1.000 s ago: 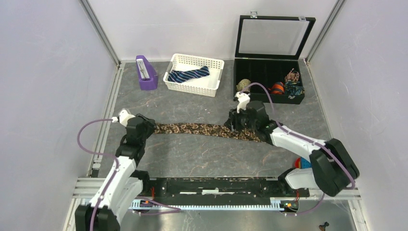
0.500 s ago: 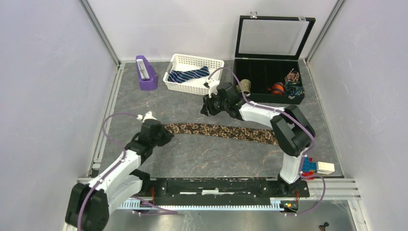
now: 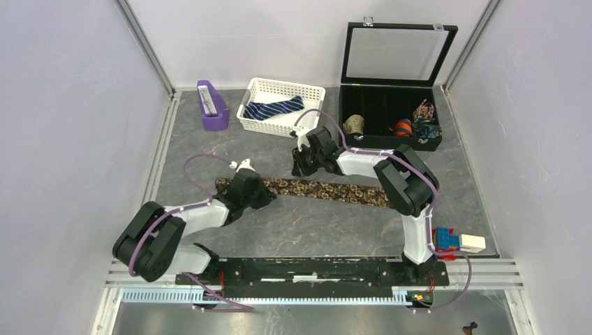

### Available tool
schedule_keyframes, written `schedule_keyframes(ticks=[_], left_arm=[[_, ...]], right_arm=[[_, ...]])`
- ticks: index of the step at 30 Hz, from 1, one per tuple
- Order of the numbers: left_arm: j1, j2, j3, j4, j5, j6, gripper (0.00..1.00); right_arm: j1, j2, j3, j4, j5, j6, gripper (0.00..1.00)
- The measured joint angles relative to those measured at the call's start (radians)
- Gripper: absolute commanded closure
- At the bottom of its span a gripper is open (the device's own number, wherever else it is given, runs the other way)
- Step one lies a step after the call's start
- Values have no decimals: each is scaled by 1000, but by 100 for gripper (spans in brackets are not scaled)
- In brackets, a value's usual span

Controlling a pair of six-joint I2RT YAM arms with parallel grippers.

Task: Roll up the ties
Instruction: Flatten out the tie at the center of the board.

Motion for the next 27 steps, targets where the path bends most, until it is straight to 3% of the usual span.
schedule_keyframes(ticks=[7,20,27], left_arm=[[-12,100,37,98,14,-16,93],[-12,140,57,134,14,-17,95],[-17,118,57,98,11,-16,86]], right_arm=[[8,-25,-55,42,-7,2,75],[78,-97,-151,53,-5,16,75],[83,-95,-96,-18,57,-10,63]])
